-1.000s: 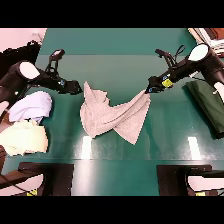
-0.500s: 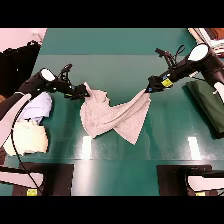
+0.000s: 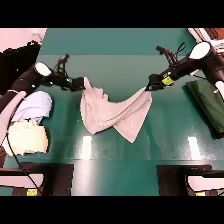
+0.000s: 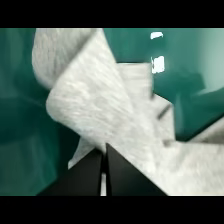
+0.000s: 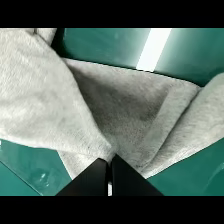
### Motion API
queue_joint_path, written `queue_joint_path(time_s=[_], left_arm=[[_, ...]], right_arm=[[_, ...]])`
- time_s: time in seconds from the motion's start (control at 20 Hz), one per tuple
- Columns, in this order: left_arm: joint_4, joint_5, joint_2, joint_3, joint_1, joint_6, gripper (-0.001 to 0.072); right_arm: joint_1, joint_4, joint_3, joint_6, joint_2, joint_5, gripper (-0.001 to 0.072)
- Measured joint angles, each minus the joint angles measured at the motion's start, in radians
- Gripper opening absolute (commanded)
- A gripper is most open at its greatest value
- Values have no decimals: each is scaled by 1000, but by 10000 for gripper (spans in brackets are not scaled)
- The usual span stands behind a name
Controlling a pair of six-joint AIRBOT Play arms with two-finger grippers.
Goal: Fold the shirts.
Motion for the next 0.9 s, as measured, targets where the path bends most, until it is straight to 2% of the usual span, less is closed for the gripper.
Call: queue_joint_path(time_s=[0.45,0.7,0.9], left_arm=[[268,-100,418,278,0,1,22],[307,-115,648,332,0,-2,22],[317,-97,773,363,0,-40,22]], right_arm=[[0,-80,421,-4,54,125,12],[0,-201,431,-4,258,96,12],[1,-261,419,-4,423,31,11]])
